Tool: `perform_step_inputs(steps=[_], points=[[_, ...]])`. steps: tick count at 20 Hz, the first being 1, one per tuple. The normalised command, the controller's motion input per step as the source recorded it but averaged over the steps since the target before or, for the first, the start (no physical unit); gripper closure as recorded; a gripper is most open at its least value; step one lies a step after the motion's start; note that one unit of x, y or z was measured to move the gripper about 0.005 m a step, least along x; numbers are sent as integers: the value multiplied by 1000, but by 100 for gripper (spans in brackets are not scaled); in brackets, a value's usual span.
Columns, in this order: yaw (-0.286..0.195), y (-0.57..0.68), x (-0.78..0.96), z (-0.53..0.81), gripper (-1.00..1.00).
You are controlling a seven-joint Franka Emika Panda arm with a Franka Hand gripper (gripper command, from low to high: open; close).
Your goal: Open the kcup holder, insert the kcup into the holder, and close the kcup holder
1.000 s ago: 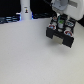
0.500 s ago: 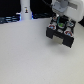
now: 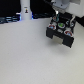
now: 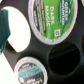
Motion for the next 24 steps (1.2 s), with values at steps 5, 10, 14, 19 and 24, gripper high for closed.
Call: perform_step_inputs(steps=[5, 10, 14, 19, 24], points=[[72, -387, 387, 517, -100], [47, -464, 534, 325, -100], [40, -441, 581, 280, -100], [36, -376, 652, 240, -100], [56, -367, 544, 154, -100]])
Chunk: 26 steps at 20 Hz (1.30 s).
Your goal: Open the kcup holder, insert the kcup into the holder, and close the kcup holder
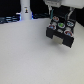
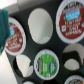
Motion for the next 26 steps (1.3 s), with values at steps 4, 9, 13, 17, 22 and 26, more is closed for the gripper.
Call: perform_step_inputs(steps=[4, 9, 13, 17, 22, 26], points=[[49, -347, 590, 93, -100], [47, -290, 654, 26, -100], [52, -168, 721, -5, -100], [62, 23, 774, -17, -100], [126, 208, 534, -172, -100], [227, 190, 269, -152, -100]])
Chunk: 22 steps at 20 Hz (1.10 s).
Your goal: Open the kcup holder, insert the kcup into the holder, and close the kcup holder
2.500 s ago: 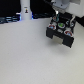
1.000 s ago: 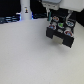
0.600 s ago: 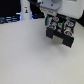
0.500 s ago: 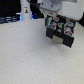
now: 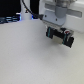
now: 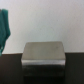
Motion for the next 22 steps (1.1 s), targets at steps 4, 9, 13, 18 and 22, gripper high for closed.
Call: perform_step_inputs(steps=[4, 9, 13, 18, 22], points=[[232, 191, 213, -191, -100], [225, 233, 82, -194, -100], [176, 391, -78, -42, -100], [106, 568, -97, 55, -100], [102, 511, -365, 30, -100]])
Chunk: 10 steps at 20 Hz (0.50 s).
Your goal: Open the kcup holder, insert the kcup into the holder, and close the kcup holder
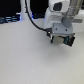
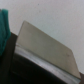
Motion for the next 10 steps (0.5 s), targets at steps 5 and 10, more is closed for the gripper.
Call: perform_step_inputs(steps=[5, 10], points=[[103, 475, -543, 20, -100], [103, 465, -637, 25, -100]])
